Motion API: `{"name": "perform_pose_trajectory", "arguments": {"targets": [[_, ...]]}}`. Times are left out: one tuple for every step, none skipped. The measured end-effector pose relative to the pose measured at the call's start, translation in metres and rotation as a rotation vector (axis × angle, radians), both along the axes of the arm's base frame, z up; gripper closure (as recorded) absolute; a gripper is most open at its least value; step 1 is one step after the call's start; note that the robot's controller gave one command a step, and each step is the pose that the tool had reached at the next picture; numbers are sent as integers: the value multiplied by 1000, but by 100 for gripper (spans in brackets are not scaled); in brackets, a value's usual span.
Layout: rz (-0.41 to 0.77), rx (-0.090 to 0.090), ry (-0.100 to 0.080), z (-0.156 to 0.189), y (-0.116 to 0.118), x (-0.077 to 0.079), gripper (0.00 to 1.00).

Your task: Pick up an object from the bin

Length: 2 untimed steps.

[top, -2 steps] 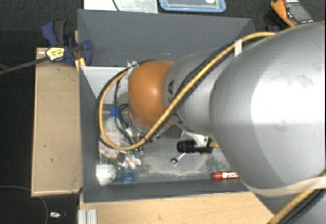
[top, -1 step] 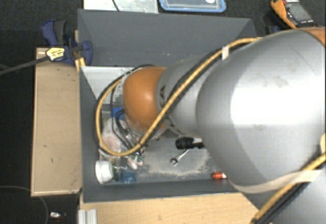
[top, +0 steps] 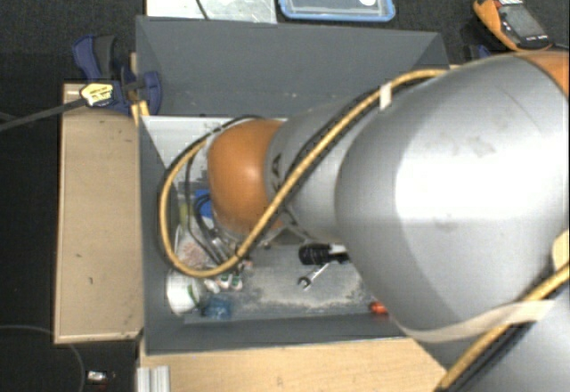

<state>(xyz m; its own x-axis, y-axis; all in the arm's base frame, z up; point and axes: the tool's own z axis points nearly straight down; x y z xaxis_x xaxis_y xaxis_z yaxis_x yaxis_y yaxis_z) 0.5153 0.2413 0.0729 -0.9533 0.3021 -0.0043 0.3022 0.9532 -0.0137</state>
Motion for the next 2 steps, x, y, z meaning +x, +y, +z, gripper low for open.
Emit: {"name": "perform_pose_trajectory", "arguments": {"targets": [[-1,0,0,0,0,0,100],[-2,4,3,24,2,-2,100]]}}
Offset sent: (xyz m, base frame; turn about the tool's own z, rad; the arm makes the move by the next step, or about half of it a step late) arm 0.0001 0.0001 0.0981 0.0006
